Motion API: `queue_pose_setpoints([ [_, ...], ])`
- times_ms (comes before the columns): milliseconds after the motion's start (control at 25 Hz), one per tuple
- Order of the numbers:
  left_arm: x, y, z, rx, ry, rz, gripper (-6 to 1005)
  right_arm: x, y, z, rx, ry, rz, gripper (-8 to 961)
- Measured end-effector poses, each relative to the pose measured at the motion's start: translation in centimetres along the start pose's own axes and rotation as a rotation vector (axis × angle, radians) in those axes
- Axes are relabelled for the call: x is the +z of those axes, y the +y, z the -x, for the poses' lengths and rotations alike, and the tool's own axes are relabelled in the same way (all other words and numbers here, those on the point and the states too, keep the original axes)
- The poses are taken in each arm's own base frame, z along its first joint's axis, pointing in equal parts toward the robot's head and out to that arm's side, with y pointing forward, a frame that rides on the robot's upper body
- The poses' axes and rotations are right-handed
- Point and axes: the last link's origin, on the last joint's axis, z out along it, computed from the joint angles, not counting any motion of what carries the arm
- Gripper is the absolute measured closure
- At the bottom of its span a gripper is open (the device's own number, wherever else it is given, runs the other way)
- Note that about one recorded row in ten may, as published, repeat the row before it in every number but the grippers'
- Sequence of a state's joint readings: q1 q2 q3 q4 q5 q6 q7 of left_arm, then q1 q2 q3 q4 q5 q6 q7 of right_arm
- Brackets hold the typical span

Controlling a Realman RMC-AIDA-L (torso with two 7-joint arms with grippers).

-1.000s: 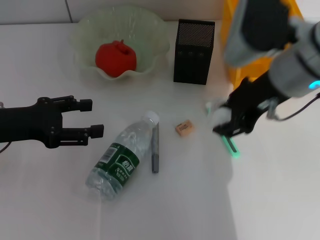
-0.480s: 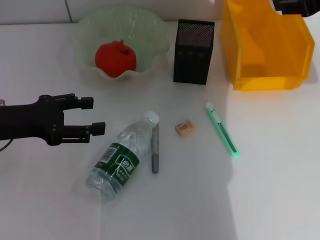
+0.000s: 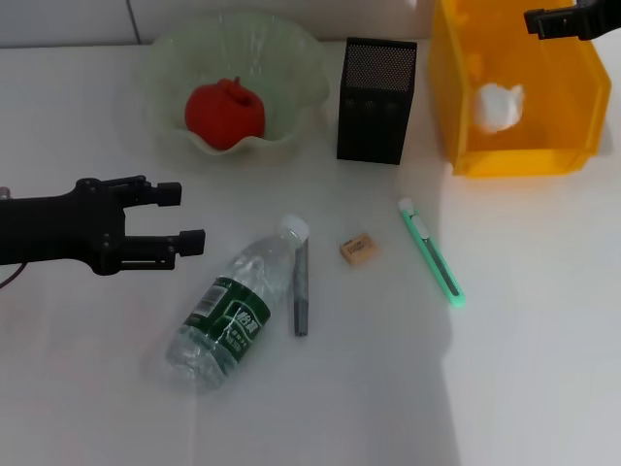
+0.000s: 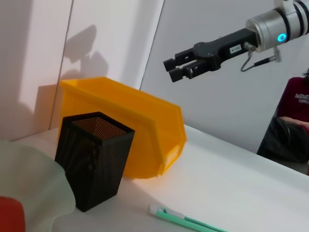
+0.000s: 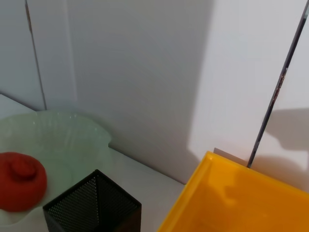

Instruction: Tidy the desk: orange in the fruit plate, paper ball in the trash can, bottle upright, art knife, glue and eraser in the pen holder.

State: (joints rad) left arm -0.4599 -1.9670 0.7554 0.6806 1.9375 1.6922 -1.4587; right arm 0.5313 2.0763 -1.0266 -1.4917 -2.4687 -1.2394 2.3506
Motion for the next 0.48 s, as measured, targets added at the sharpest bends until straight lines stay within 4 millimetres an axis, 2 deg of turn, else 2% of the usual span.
queue_pose_setpoints([
  [80,0.0,-0.1,-0.1,-0.017,-0.001,-0.004,201,-0.8,0.2,-0.3,0.016,-0.031,0.023,249],
  [120,0.0,-0.2,-0.3,-0.029,-0.002,-0.006,202,-0.8,0.2,-0.3,0.016,-0.031,0.023,249],
  [160,-0.2,-0.3,-0.7,-0.035,0.001,-0.012,203,-1.9,0.5,-0.6,0.038,-0.083,0.072,249],
  [240,-0.2,-0.3,-1.0,-0.032,0.001,-0.015,204,-2.6,0.7,-0.9,0.046,-0.111,0.109,249],
  [280,-0.1,-0.1,-1.8,-0.022,0.004,-0.021,204,-4.2,1.3,-1.9,0.056,-0.173,0.201,249],
  [360,0.2,0.1,-2.8,-0.004,-0.006,-0.032,205,-5.7,2.1,-3.5,0.046,-0.229,0.32,249],
  [400,0.3,0.2,-3.3,0.003,-0.014,-0.037,206,-6.3,2.5,-4.4,0.039,-0.25,0.375,249],
  [440,0.3,0.2,-3.3,0.003,-0.014,-0.037,206,-6.3,2.5,-4.4,0.039,-0.25,0.375,249],
  [480,0.9,0.6,-4.5,-0.009,-0.057,-0.046,207,-7.3,3.6,-6.8,0.018,-0.296,0.499,249],
])
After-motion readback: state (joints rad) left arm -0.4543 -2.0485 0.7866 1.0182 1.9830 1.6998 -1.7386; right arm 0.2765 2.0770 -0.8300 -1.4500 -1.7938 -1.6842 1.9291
